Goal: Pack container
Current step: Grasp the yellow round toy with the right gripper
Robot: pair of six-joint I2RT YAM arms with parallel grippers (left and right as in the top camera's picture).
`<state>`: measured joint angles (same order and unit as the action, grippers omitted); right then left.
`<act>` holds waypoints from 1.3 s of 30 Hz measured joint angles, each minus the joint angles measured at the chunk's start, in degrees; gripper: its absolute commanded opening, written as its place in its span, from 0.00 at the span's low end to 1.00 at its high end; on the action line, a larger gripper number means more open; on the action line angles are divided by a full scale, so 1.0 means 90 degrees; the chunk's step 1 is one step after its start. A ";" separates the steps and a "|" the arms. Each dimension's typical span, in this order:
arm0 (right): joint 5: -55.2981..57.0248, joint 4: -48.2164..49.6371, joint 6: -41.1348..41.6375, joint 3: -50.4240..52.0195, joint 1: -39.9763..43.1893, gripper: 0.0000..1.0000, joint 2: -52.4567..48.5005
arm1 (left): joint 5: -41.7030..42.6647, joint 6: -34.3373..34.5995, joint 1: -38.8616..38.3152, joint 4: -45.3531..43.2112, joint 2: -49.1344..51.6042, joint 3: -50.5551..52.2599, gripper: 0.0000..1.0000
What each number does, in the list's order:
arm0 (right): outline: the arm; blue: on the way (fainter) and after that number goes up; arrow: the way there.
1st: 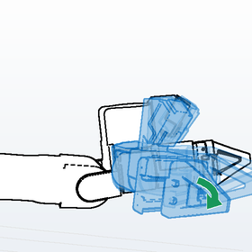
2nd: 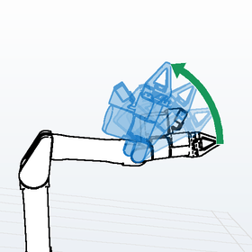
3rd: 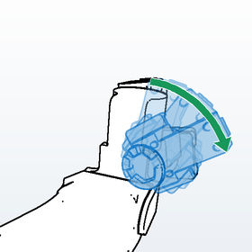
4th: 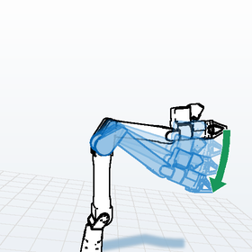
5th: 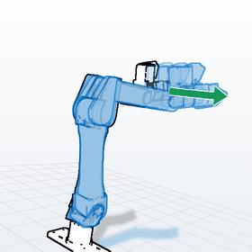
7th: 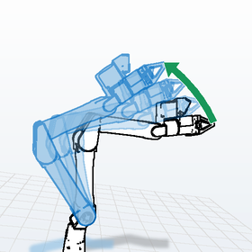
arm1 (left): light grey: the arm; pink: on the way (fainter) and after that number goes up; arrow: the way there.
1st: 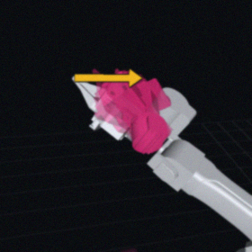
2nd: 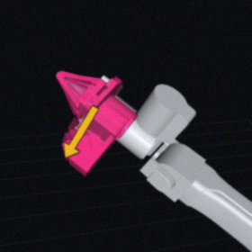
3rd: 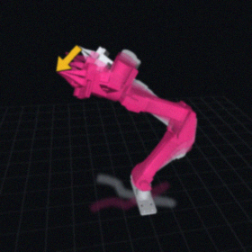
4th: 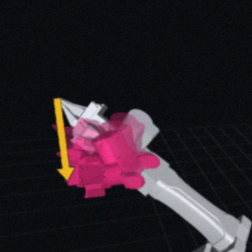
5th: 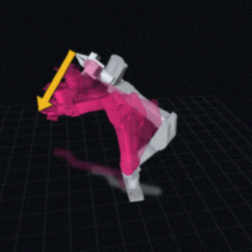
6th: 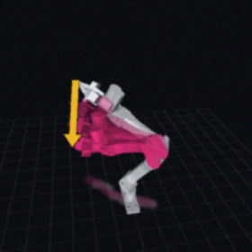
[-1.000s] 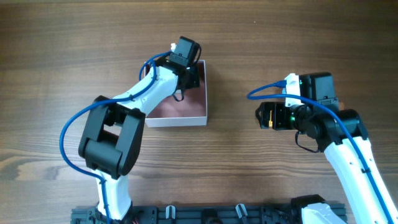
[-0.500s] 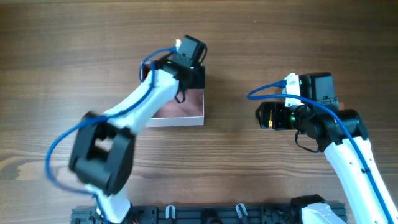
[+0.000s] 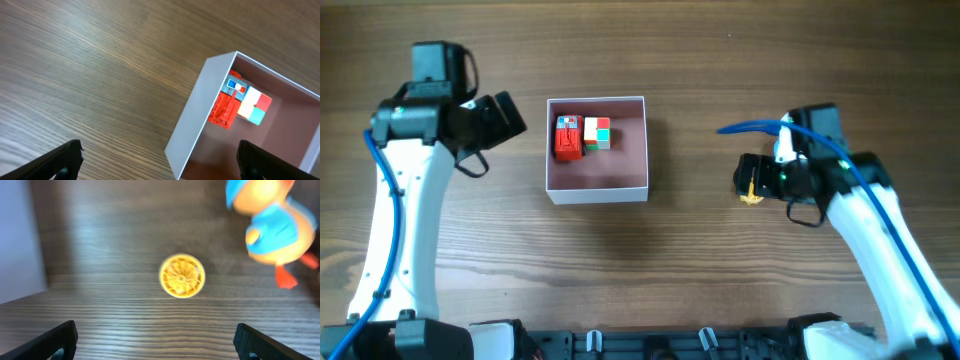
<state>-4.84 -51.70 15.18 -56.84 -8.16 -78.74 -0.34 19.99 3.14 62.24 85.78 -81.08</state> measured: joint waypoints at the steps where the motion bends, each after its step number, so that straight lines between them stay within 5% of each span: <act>1: 0.0053 0.0019 0.0049 0.0000 0.0002 1.00 -0.0308 | 0.0197 -0.0155 0.0107 -0.0058 0.0010 0.0117 1.00; 6: 0.0172 0.0619 0.0185 0.0000 0.0010 1.00 -0.1824 | 0.0663 -0.0639 0.0160 -0.0733 0.0119 0.1088 1.00; 20: 0.0262 0.1188 -0.0029 -0.0078 0.0010 0.99 -0.2603 | 0.0702 -0.0695 0.0160 -0.0967 0.0136 0.1443 1.00; 28: 0.0403 0.1173 -0.0107 -0.0080 0.0015 0.68 -0.2635 | 0.0702 -0.0695 0.0160 -0.0969 0.0136 0.1443 1.00; 30: 0.0423 0.1161 -0.0138 -0.0080 0.0015 0.53 -0.2645 | 0.0702 -0.0695 0.0160 -0.0969 0.0136 0.1443 1.00; 39: 0.0423 0.1132 -0.0153 -0.0085 0.0015 0.34 -0.2647 | 0.0704 -0.0695 0.0160 -0.0969 0.0136 0.1443 1.00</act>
<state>-1.04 -41.52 13.80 -57.60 -8.03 -102.56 6.00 13.74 4.58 53.52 87.00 -68.10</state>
